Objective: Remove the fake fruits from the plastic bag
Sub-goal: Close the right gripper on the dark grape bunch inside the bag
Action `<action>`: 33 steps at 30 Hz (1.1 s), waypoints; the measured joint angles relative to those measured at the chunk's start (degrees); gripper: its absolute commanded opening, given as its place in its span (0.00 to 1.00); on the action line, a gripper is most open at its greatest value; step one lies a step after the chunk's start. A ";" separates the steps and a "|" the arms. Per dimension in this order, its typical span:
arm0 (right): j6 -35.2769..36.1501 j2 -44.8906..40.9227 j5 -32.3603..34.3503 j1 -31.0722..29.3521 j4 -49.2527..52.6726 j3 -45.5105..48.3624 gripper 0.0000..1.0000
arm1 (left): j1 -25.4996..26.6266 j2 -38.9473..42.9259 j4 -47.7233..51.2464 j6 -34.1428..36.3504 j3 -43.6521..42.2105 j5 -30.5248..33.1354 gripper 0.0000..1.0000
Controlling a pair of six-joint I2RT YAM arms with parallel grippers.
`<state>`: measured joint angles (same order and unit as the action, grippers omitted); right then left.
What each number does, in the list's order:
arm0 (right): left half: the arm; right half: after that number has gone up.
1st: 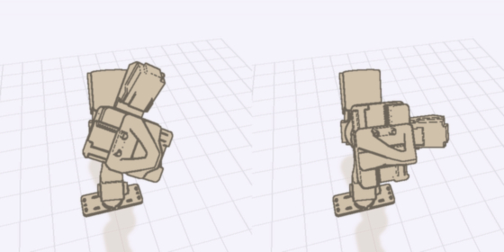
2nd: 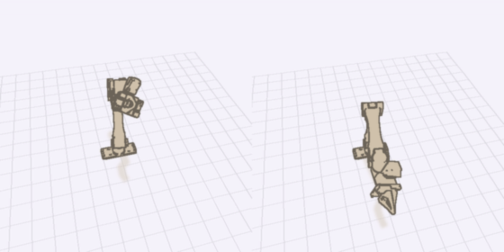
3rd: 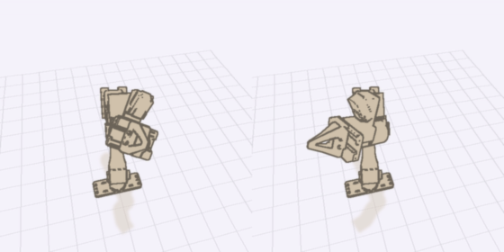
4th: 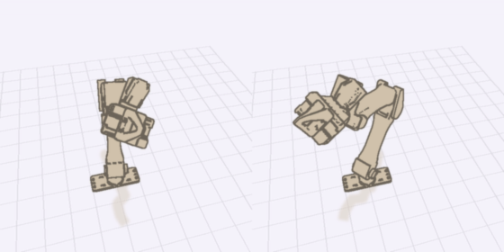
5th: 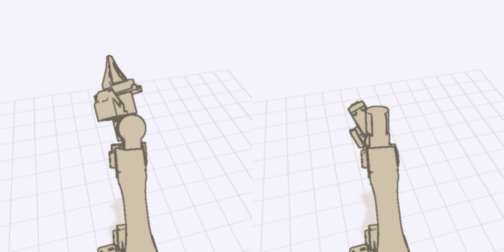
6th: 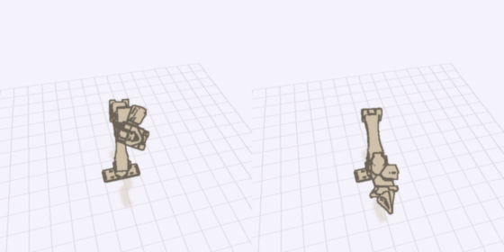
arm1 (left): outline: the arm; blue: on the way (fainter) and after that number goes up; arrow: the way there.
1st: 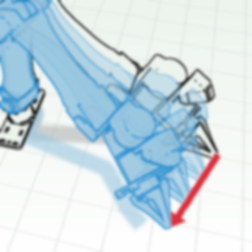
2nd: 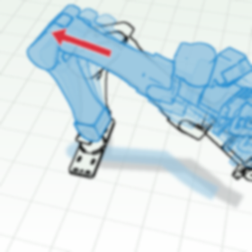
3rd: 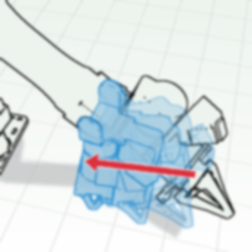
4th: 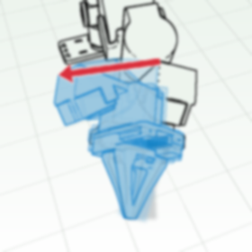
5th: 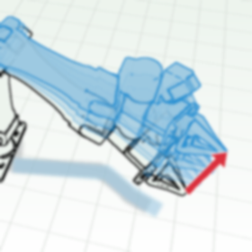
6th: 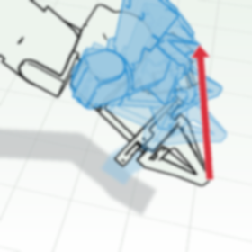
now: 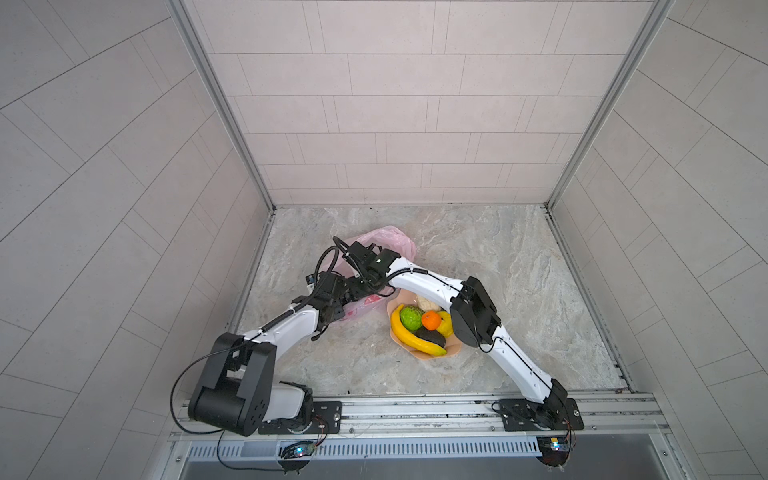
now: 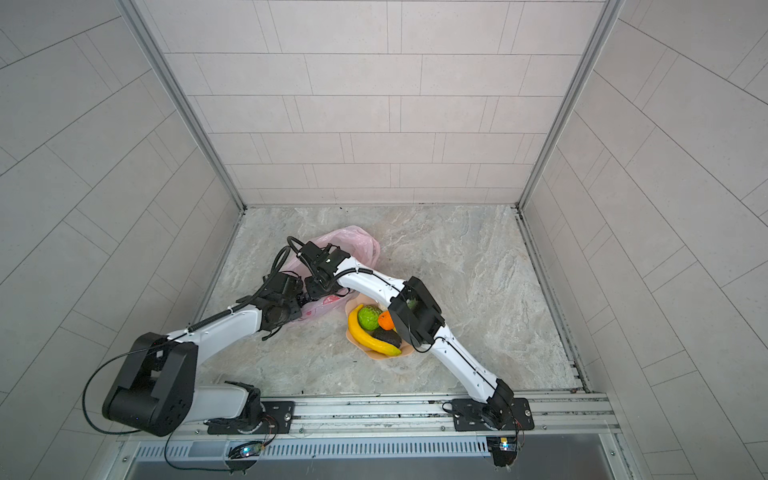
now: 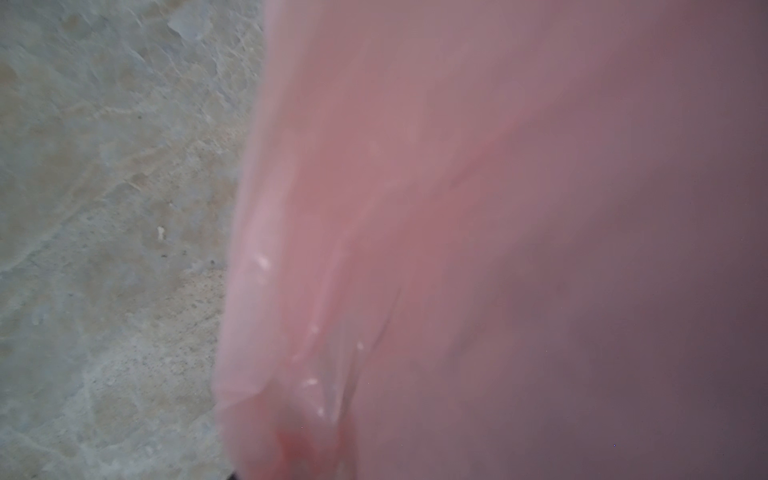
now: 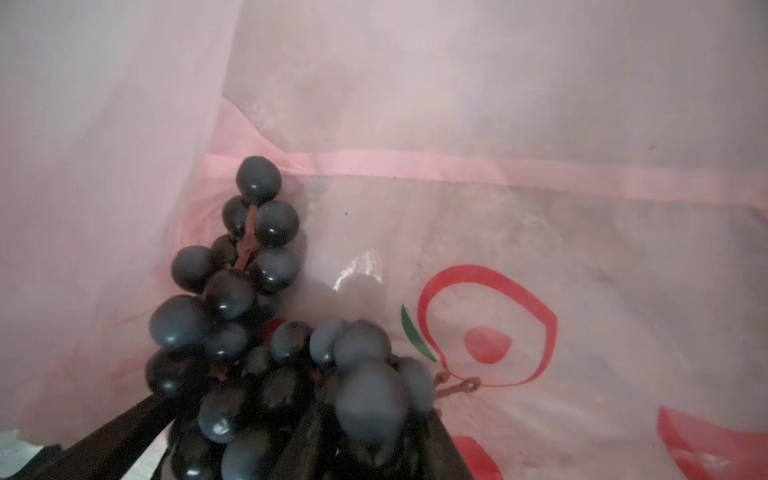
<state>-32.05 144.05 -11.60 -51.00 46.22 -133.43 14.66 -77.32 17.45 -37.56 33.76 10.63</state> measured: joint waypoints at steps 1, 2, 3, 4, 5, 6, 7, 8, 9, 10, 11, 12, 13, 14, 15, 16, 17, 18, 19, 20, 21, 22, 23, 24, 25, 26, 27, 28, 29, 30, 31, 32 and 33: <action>0.11 0.00 0.09 0.00 0.02 -0.52 0.27 | 0.00 0.00 0.00 0.00 0.00 0.00 0.54; 0.24 0.00 0.24 0.00 0.00 -0.92 0.26 | 0.00 0.00 0.00 0.00 0.00 -0.02 0.54; 0.31 0.00 0.33 0.00 0.00 -1.18 0.25 | 0.00 0.02 0.00 0.00 0.00 -0.02 0.54; 0.39 0.00 0.48 0.00 -0.02 -1.38 0.24 | 0.00 0.02 0.00 0.00 0.00 -0.02 0.54; 0.57 0.00 0.57 0.00 0.11 -1.60 0.21 | 0.00 0.02 0.00 0.00 0.00 -0.02 0.54; 0.59 0.00 0.68 0.00 0.22 -1.79 0.20 | 0.00 0.02 0.00 0.02 0.00 -0.02 0.54; 0.76 0.00 0.79 0.00 0.44 -2.10 0.20 | 0.00 0.02 0.00 0.00 0.00 -0.02 0.54; 0.83 0.00 0.94 0.00 0.59 -2.45 0.19 | 0.00 0.02 0.00 0.00 0.00 -0.02 0.54; 0.98 0.00 1.11 0.00 0.70 -2.86 0.19 | 0.00 0.02 0.00 -0.02 0.00 -0.02 0.54; 1.14 0.00 1.27 0.00 0.74 -3.23 0.19 | 0.00 0.02 0.00 -0.04 0.00 -0.02 0.54; 1.25 0.00 1.44 0.00 0.76 -3.58 0.19 | 0.00 0.02 0.00 -0.09 0.00 -0.02 0.54; 1.40 0.00 1.53 0.00 0.76 -3.87 0.19 | 0.00 0.02 0.00 -0.11 0.00 -0.02 0.55; 1.60 0.00 1.57 0.00 0.83 -4.15 0.19 | 0.00 0.02 0.00 -0.13 0.00 -0.04 0.54; 1.77 0.00 1.62 0.00 1.05 -4.50 0.19 | 0.00 0.02 0.00 -0.13 0.00 -0.02 0.54; 1.92 0.00 1.70 0.02 1.38 -4.92 0.19 | 0.00 0.02 -0.02 -0.13 0.00 -0.04 0.55; 2.10 0.00 1.77 0.04 1.79 -5.46 0.19 | 0.00 0.04 -0.02 -0.15 0.00 -0.04 0.54; 2.45 0.00 1.84 0.07 2.08 -6.01 0.20 | 0.00 0.07 -0.02 -0.15 0.00 -0.04 0.54; 2.71 -0.02 1.92 0.09 2.29 -6.56 0.20 | 0.00 0.09 -0.09 -0.17 0.00 -0.04 0.54; 3.06 -0.07 1.99 0.13 2.47 -7.13 0.20 | 0.00 0.13 -0.09 -0.17 0.00 -0.04 0.54; 3.43 -0.15 2.08 0.26 2.58 -7.48 0.20 | 0.00 0.17 -0.09 -0.17 0.00 -0.04 0.55; 3.61 -0.31 2.19 0.44 2.62 -7.76 0.20 | 0.00 0.20 -0.11 -0.17 0.00 -0.07 0.54; 3.96 -0.55 2.29 0.61 2.73 -7.91 0.20 | 0.00 0.20 -0.11 -0.15 0.00 -0.07 0.54; 4.28 -0.90 2.47 0.79 2.97 -8.00 0.20 | 0.00 0.20 -0.11 -0.17 0.00 -0.07 0.55; 4.59 -1.25 2.69 0.94 3.15 -8.04 0.20 | 0.00 0.20 -0.13 -0.15 0.00 -0.07 0.55; 4.87 -1.73 2.95 1.11 3.37 -8.11 0.20 | 0.00 0.20 -0.13 -0.17 0.00 -0.04 0.54; 5.14 -2.19 3.13 1.33 3.54 -8.11 0.20 | 0.00 0.20 -0.13 -0.15 0.00 -0.07 0.54; 5.33 -2.71 3.28 1.51 3.67 -8.11 0.20 | 0.00 0.20 -0.13 -0.17 0.00 -0.04 0.54; 5.62 -3.30 3.52 1.66 3.89 -8.11 0.20 | 0.00 0.20 -0.13 -0.17 0.00 -0.04 0.54; 6.01 -4.09 3.89 1.86 4.15 -8.11 0.20 | 0.00 0.20 -0.13 -0.17 0.00 -0.02 0.54; 6.27 -4.68 4.13 1.97 4.37 -8.11 0.20 | 0.00 0.20 -0.15 -0.17 0.00 -0.02 0.54; 6.58 -5.42 4.44 2.16 4.57 -8.11 0.20 | 0.00 0.20 -0.17 -0.17 0.00 -0.02 0.54; 6.82 -6.10 4.68 2.34 4.68 -8.11 0.21 | 0.00 0.20 -0.20 -0.17 0.00 -0.02 0.54; 7.04 -6.75 4.94 2.45 4.74 -8.11 0.21 | 0.00 0.17 -0.24 -0.17 0.02 -0.02 0.54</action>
<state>-25.02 137.29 -6.66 -48.56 50.96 -141.53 14.66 -77.14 17.21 -37.74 33.78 10.61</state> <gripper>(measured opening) 0.206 0.541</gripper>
